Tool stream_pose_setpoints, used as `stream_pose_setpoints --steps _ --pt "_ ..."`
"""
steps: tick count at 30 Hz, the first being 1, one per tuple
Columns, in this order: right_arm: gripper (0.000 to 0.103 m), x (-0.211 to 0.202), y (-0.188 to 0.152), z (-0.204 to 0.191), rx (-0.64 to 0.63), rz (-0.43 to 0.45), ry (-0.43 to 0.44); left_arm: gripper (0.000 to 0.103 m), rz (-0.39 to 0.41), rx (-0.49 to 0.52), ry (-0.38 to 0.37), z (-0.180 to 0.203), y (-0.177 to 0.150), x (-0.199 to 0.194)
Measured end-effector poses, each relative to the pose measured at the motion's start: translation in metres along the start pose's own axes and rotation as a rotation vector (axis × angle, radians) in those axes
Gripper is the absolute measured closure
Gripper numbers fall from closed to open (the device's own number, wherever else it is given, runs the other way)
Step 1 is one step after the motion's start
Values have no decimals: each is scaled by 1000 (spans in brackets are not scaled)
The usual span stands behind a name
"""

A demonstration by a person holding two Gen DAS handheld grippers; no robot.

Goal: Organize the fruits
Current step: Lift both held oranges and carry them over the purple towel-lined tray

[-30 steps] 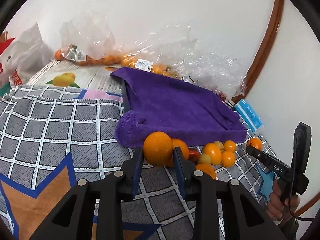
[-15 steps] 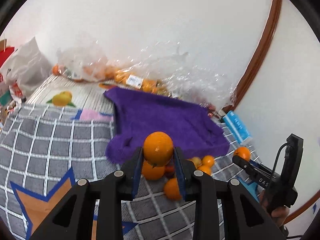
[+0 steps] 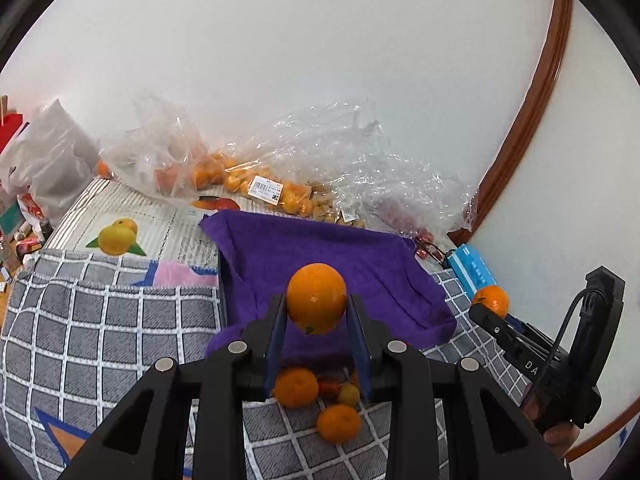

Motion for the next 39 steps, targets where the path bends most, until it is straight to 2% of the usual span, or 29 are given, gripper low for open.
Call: stream_pose_setpoints --steps 8,13,20,30,39 --pt "62 12 10 7 -5 13 1 74 -9 -15 -10 12 14 25" --pt "62 30 17 13 -16 7 -11 74 -20 15 13 20 19 49" --pt "62 59 31 18 -33 2 -12 74 -43 -14 8 17 29 83" --pt "62 98 18 38 0 -54 -27 74 -105 -26 10 9 11 116" --pt "62 112 13 52 18 -82 -52 74 -126 -15 30 8 5 131"
Point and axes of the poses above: each gripper's, at about its wrist camera, not at the fingertips, and x roughly the way its jaws point, z to its right, y to its top, the point moved 4 cm from there along x, roughly the way its jaws point, and after that the axes turned 13 degrees about y, right-handed, at the moved point
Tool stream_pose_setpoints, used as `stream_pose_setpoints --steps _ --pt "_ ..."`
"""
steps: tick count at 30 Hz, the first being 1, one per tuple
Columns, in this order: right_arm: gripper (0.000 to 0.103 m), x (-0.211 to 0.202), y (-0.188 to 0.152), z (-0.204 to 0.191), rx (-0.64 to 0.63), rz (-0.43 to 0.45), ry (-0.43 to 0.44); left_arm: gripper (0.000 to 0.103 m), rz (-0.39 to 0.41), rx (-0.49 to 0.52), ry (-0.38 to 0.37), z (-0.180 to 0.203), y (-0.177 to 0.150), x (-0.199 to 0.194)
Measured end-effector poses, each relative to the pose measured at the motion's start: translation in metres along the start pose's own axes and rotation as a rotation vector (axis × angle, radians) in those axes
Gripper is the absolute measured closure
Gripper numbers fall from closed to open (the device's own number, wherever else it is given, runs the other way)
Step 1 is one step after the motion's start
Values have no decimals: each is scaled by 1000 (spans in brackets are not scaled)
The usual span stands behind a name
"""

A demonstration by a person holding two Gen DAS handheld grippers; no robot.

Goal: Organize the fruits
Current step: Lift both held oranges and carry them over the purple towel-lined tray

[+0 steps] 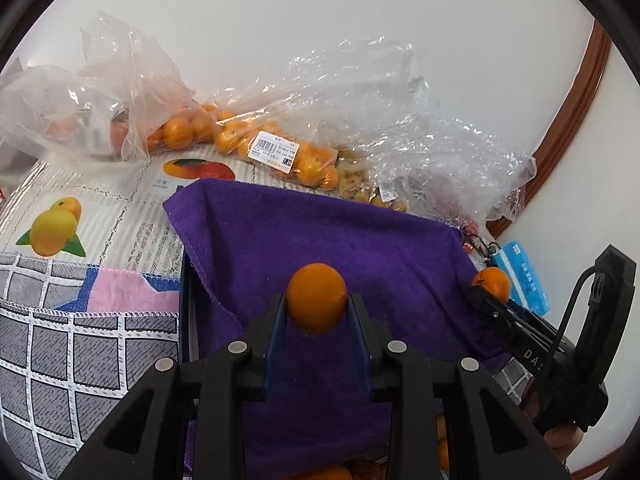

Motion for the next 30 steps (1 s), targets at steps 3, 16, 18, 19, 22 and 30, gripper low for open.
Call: stream_pose_setpoints --steps 3,16,18,19,22,30 --pt "62 5 -3 0 -7 -14 -1 74 -10 7 5 1 -2 4" --pt "62 20 -16 4 -8 -74 -9 74 -60 23 27 4 -11 19" --pt "62 22 -18 6 -4 -83 -12 74 -63 30 35 4 -12 21" --pt "62 22 -18 6 -3 -86 -12 74 -62 35 38 5 -13 21" --pt "62 24 -19 7 1 -93 -13 74 -60 49 48 7 -14 23" --pt "62 28 -22 9 9 -114 -16 74 -72 59 40 10 -15 25"
Point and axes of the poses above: each gripper's, at about its wrist camera, not at the fingertips, and x roughly the way its jaws point, z to its right, y to its top, the point moved 4 cm from there along x, roughly the way its jaws point, and after that the axes turned 13 degrees about y, right-handed, at the moved point
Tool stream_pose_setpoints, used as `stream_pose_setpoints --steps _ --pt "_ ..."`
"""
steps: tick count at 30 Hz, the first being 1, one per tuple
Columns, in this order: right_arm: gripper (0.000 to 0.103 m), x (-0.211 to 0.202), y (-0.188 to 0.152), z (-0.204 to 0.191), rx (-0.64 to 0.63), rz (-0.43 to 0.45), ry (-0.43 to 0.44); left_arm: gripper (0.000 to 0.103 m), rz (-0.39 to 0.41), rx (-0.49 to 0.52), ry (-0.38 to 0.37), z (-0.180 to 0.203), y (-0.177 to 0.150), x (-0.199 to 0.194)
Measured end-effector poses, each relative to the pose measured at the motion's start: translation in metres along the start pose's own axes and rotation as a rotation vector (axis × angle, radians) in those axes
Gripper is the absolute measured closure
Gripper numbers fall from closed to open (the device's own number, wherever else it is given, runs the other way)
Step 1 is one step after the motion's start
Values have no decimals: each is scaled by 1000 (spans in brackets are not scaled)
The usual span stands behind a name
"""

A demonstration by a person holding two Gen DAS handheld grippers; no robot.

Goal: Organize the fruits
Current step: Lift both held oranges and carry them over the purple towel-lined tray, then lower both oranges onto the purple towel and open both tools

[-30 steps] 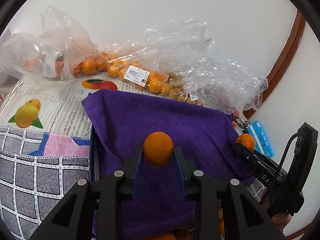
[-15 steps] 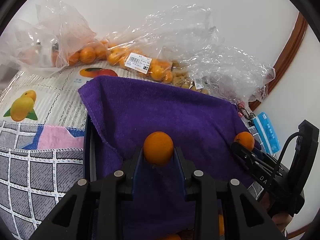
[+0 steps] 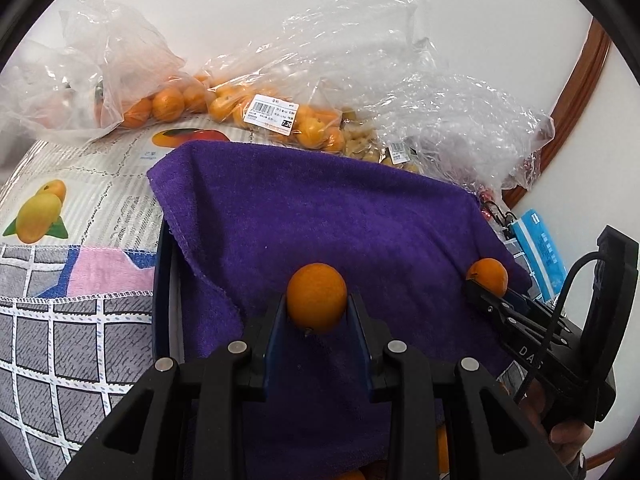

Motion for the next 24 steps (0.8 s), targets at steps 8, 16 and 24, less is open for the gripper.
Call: stream_pose_setpoints --steps 8,16,24 --pt "60 -4 -1 2 6 10 -3 74 -11 16 8 2 -1 3" --pt "41 -21 3 1 10 73 -29 71 24 25 4 5 1 -9" --pt "41 -56 14 -7 20 128 -48 66 127 11 -13 8 9 -47"
Point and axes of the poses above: each gripper's, at about its wrist camera, not at the fingertips, and x roughly the way its jaws point, z to its right, y to its top, the point moved 4 cm from there along x, roughly the way its jaws point, and after that the axes turned 13 degrees about y, right-handed, at the moved point
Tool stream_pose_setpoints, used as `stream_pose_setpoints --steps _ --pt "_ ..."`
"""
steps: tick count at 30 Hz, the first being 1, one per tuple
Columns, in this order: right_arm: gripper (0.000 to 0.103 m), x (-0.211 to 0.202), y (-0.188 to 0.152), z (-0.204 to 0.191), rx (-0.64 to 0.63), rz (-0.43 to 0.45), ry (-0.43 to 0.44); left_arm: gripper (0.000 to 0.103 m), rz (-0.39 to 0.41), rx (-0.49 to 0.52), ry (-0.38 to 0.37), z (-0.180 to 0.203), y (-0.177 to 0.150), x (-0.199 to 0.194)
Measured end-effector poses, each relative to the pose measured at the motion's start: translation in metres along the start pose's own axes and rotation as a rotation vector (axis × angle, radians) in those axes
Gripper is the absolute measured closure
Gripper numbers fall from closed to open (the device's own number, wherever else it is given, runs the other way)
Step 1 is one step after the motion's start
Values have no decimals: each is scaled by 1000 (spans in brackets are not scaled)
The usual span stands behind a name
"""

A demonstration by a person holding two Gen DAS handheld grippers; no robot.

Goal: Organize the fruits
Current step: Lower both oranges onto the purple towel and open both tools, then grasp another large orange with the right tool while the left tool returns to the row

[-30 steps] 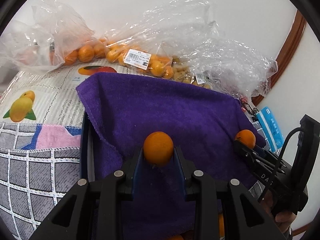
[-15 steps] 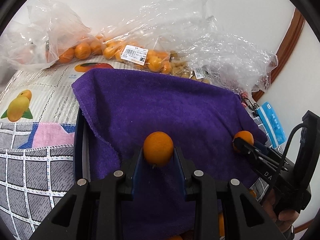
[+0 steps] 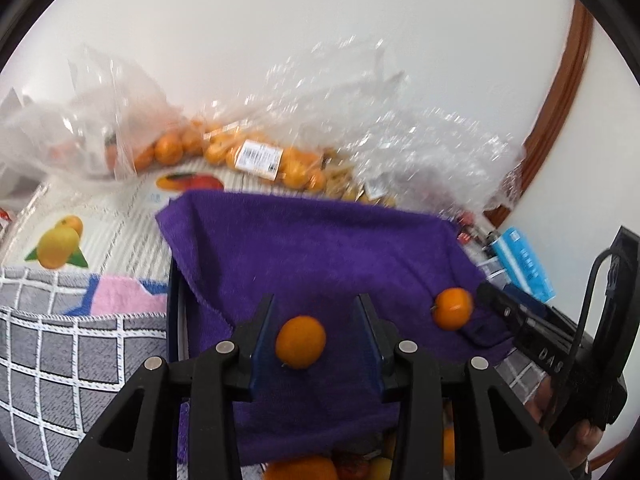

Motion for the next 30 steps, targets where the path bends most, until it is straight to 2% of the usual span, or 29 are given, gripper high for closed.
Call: stream_pose_setpoints --steps 3,6,11,18,25,28,30 --pt "41 -19 -1 -12 -64 3 -63 66 24 39 1 5 3 -16" --pt "41 -38 -6 -19 -94 20 -127 66 39 22 6 1 2 -33" --pt "41 -58 -22 -27 -44 -12 -83 66 -6 -42 -41 -17 -14 -52" --pt "41 -78 -48 -43 -25 -50 -45 67 -9 19 24 -30 -39 -75" --pt "42 -90 -67 -55 -4 -61 -2 66 -34 19 49 -44 -66 -85" --pt "42 -93 -74 -57 -17 -59 -2 66 -49 15 84 -54 -78 -82" --pt "42 -94 -77 -57 -25 -51 -8 55 -66 14 108 -60 -83 -77"
Point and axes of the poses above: each gripper's, at about its wrist camera, not at the fingertips, and x roughly the way its jaws point, z to its right, y to its top, the point moved 4 cm from there along x, roughly the way its jaws point, and after that the axes turned 13 degrees about y, right-handed, at the moved point
